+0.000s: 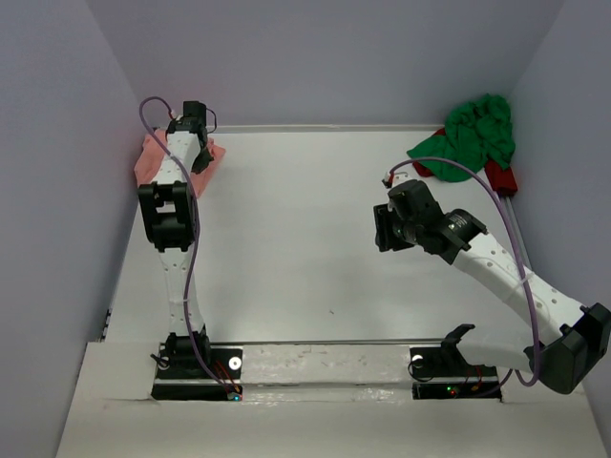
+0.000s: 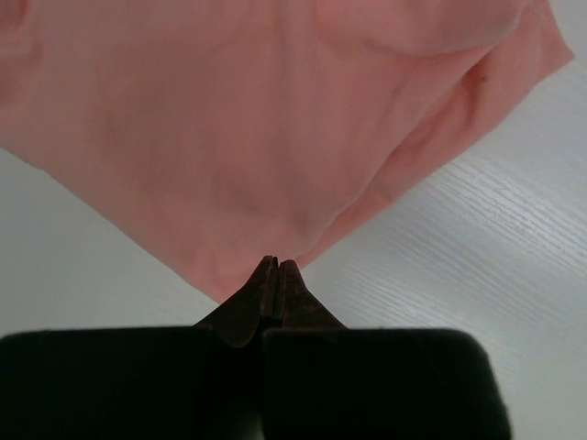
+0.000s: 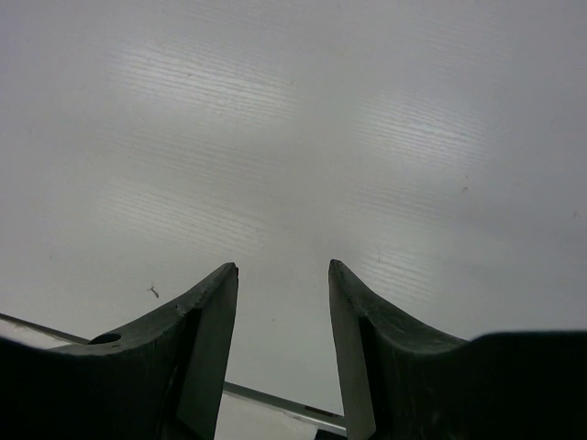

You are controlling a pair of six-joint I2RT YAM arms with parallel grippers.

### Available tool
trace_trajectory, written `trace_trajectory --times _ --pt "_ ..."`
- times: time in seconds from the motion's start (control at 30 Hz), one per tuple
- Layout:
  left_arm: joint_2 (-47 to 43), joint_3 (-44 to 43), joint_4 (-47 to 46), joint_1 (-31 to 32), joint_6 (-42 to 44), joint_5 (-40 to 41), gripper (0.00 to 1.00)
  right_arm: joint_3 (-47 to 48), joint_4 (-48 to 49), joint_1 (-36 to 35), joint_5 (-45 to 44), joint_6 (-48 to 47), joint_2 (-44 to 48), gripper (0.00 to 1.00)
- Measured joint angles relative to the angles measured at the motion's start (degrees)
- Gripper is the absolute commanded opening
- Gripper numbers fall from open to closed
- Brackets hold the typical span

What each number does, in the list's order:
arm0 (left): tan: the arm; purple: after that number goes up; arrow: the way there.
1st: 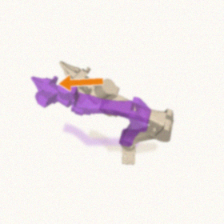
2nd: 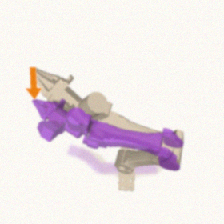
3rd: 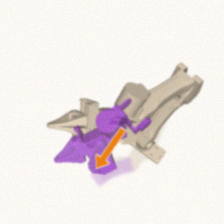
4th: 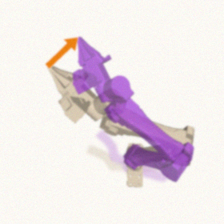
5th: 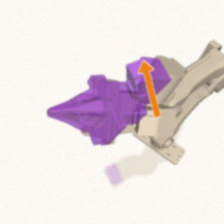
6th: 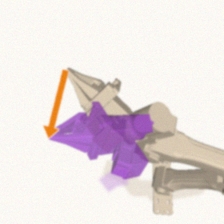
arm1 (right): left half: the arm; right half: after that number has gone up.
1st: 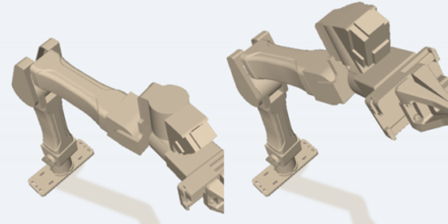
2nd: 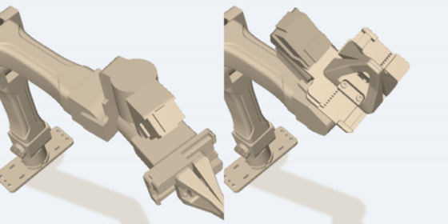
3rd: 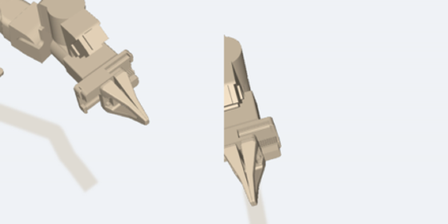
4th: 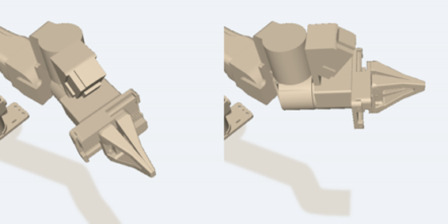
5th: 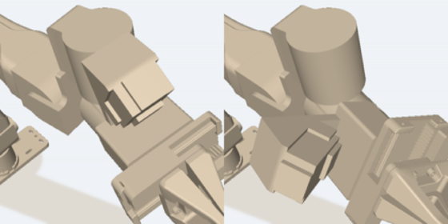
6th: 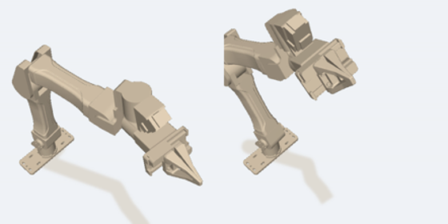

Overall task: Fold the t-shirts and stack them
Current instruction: Put the neatly folded tshirt into the corner of the board with the left arm

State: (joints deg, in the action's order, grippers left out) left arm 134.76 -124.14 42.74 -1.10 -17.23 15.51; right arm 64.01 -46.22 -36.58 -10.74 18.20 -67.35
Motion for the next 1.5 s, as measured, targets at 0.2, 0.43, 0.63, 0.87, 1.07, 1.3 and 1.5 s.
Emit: trace_trajectory --times 0.2,0.43,0.63,0.87,1.07,1.3,1.5 --pt "2.12 -2.16 1.22 -0.87 -0.02 1.53 0.0 0.02 -0.04 0.0 -0.44 -0.02 -0.42 0.5" --pt "6.71 -5.38 2.4 -1.27 0.0 2.08 0.0 0.02 -0.04 0.0 -0.46 -0.02 -0.85 0.5" --pt "9.03 -7.91 3.41 -1.57 0.24 2.21 0.0 0.02 -0.07 0.0 -0.46 0.0 -1.99 0.5" --pt "10.97 -11.02 3.08 -2.01 1.25 1.11 0.0 0.02 -0.04 0.0 -0.48 0.0 -2.54 0.5" --pt "12.66 -14.25 2.4 -2.4 2.14 -1.66 0.0 0.02 -0.04 0.0 -0.66 0.0 -3.45 0.5" --pt "14.43 -17.03 1.09 -3.23 2.82 -5.03 0.0 0.02 -0.07 0.0 -0.79 0.02 -4.57 0.5" --pt "14.67 -17.4 -0.57 -4.81 3.02 -7.34 0.05 0.02 -0.07 0.0 -0.79 0.02 -5.53 0.5"
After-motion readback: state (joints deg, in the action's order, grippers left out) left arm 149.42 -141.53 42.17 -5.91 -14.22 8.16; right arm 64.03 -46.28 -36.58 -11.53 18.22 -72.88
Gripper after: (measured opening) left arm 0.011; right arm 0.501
